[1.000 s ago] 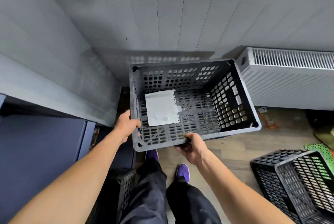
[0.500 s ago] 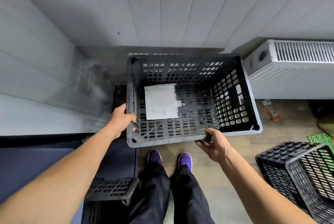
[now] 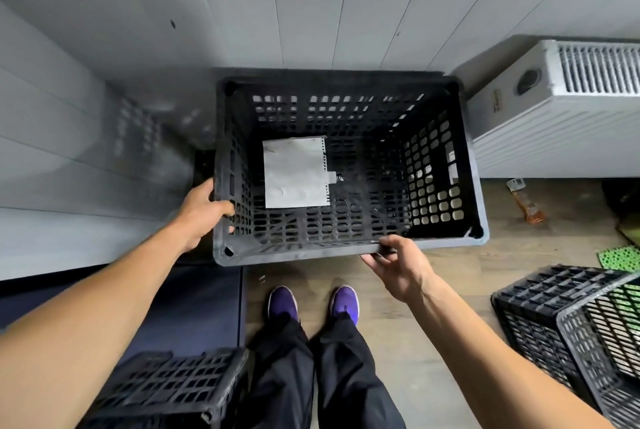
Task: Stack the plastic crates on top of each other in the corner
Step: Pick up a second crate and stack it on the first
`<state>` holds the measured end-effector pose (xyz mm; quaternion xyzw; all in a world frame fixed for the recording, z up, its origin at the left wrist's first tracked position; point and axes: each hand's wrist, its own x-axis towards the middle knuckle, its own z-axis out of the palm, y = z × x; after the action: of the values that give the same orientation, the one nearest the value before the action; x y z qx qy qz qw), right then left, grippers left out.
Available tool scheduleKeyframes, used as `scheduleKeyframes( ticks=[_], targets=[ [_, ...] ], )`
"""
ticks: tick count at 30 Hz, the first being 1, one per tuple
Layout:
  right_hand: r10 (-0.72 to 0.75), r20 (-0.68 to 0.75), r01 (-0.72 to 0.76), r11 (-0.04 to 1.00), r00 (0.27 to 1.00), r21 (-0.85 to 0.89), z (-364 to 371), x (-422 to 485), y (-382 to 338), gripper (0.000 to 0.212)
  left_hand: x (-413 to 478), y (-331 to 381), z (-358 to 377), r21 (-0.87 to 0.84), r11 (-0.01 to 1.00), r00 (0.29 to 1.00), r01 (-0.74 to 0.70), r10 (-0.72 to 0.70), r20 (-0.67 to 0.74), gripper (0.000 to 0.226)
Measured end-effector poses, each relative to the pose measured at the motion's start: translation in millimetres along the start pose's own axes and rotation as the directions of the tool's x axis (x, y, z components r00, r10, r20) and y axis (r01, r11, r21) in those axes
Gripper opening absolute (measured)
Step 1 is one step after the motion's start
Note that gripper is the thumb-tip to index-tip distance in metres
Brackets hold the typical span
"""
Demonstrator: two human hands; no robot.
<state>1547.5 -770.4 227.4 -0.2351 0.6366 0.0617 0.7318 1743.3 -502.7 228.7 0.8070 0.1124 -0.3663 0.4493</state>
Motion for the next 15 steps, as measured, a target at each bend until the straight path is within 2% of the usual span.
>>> scheduleKeyframes(
  ticks=[7,10,13,15],
  targets=[
    [0.0,0.011,0.0,1.0,1.0,0.023,1.3,22.0,12.6,0.008,28.0,-23.5,-2.4,0.012,1.0,1.0,0.027,-0.027,0.013,0.039],
    [-0.022,0.022,0.023,0.999,1.0,-0.041,0.3,27.5,14.3,0.006,37.7,-25.4,-3.2,-0.028,0.998,0.999,0.051,-0.05,0.019,0.037],
    [-0.079,0.043,0.085,0.986,0.996,-0.146,-1.4,28.4,14.4,0.021,44.1,-25.8,0.1,-0.003,0.999,0.999,0.047,-0.047,0.003,0.036],
    [-0.13,0.033,0.134,0.936,0.991,-0.326,-5.3,26.3,16.4,0.038,43.6,-29.5,4.4,0.093,0.995,0.997,0.022,-0.015,-0.078,0.041]
  ],
)
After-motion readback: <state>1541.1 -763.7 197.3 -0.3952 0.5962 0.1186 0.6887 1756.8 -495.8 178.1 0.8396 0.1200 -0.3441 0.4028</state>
